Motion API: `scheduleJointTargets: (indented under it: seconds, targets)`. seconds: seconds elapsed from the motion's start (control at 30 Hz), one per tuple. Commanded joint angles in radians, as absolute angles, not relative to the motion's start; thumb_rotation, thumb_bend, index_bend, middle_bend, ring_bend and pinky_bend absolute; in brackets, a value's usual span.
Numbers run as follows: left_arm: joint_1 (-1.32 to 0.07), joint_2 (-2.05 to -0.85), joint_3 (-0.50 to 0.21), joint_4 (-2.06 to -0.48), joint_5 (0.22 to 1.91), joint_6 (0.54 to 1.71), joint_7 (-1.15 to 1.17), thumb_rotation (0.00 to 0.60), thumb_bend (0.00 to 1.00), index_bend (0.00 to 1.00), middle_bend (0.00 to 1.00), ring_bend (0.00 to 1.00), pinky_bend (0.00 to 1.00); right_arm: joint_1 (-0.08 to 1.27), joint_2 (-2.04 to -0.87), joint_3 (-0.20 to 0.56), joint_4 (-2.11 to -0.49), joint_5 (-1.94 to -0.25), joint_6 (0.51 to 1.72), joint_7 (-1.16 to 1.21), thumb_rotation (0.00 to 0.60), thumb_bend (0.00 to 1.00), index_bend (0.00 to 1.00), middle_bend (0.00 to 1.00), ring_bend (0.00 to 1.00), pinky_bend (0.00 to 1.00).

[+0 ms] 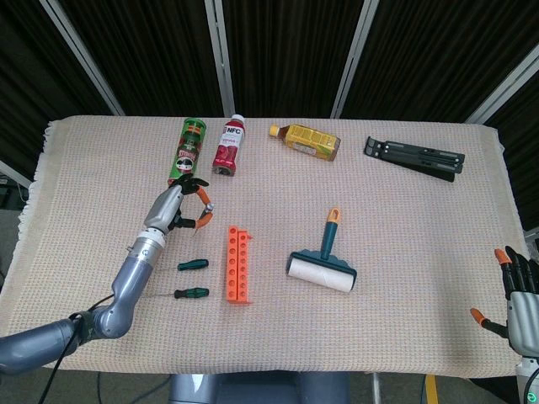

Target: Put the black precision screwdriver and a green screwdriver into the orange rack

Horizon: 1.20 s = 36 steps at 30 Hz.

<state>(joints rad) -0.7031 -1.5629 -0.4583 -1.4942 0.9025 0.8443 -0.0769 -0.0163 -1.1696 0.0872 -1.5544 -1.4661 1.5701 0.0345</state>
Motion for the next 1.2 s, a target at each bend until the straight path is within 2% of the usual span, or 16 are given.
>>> scheduleJointTargets:
  seconds: [0.03,0.27,0.6,0.9,1.2]
  targets:
    - [-0.626,-1.490,-0.544,-1.596,0.960,0.813,-0.332,0.600,0.48,0.64,0.23,0.04,0.03,-0.017,-1.170,0.087,-1.552,-1.465,1.569,0.036,0.600,0.00,0.00,0.00,0.00,0.00]
    - [-0.593,-1.493,-0.567,-1.591,1.065,0.827,-0.555,0.600,0.48,0.65,0.23,0.04,0.04,-0.013,-1.171,0.088,-1.550,-1.465,1.562,0.039,0.600,0.00,0.00,0.00,0.00,0.00]
    - [-0.595,-1.520,-0.527,-1.602,1.233,0.867,-0.735,0.600,0.48,0.65,0.24,0.04,0.04,-0.012,-1.171,0.091,-1.552,-1.456,1.556,0.034,0.600,0.00,0.00,0.00,0.00,0.00]
    - [-0.647,-1.576,-0.489,-1.544,1.273,0.903,-0.742,0.600,0.48,0.65,0.24,0.04,0.04,-0.013,-1.172,0.093,-1.549,-1.449,1.553,0.036,0.600,0.00,0.00,0.00,0.00,0.00]
    - [-0.672,-1.618,-0.444,-1.478,1.336,0.997,-0.677,0.600,0.48,0.65,0.24,0.04,0.04,-0.013,-1.173,0.094,-1.542,-1.444,1.548,0.046,0.600,0.00,0.00,0.00,0.00,0.00]
